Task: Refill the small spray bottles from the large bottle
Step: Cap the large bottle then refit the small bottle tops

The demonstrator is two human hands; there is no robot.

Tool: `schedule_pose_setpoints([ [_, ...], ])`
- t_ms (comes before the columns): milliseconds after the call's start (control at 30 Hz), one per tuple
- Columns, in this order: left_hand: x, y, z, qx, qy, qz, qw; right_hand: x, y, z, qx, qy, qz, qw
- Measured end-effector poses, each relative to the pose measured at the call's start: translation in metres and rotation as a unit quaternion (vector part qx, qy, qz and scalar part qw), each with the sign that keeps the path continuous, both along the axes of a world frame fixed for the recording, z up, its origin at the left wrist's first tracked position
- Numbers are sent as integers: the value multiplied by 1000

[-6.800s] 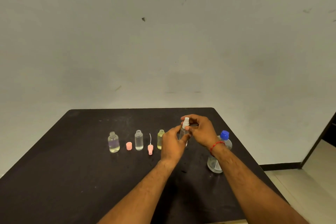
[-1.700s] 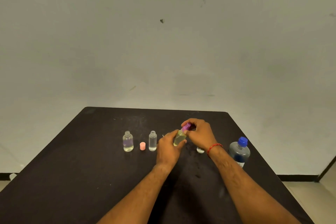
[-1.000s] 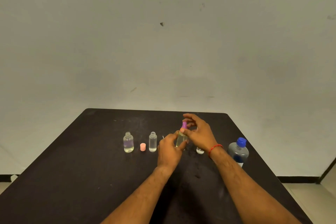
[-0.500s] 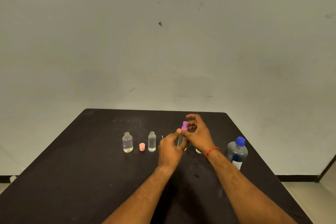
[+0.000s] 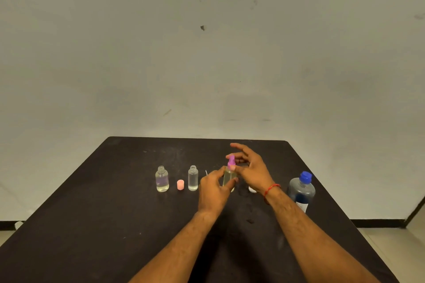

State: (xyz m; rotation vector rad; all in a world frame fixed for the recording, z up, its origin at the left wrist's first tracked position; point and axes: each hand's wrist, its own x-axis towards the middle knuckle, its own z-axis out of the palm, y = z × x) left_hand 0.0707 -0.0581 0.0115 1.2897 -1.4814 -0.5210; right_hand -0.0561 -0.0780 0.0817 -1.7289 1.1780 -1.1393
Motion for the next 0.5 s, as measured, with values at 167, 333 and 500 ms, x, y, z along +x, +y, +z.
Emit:
schedule_pose_setpoints([
  [167,3,-3,-4,2,-6,-15,1000,0,2,0,-11,26,-11,1000],
  [333,-1,-6,-7,0,-10,-24,1000,11,9,-10,-49,29,-73,996],
  [500,1,-5,-9,-4,-8,-25,1000,7,4,-11,-24,34,-47,998],
])
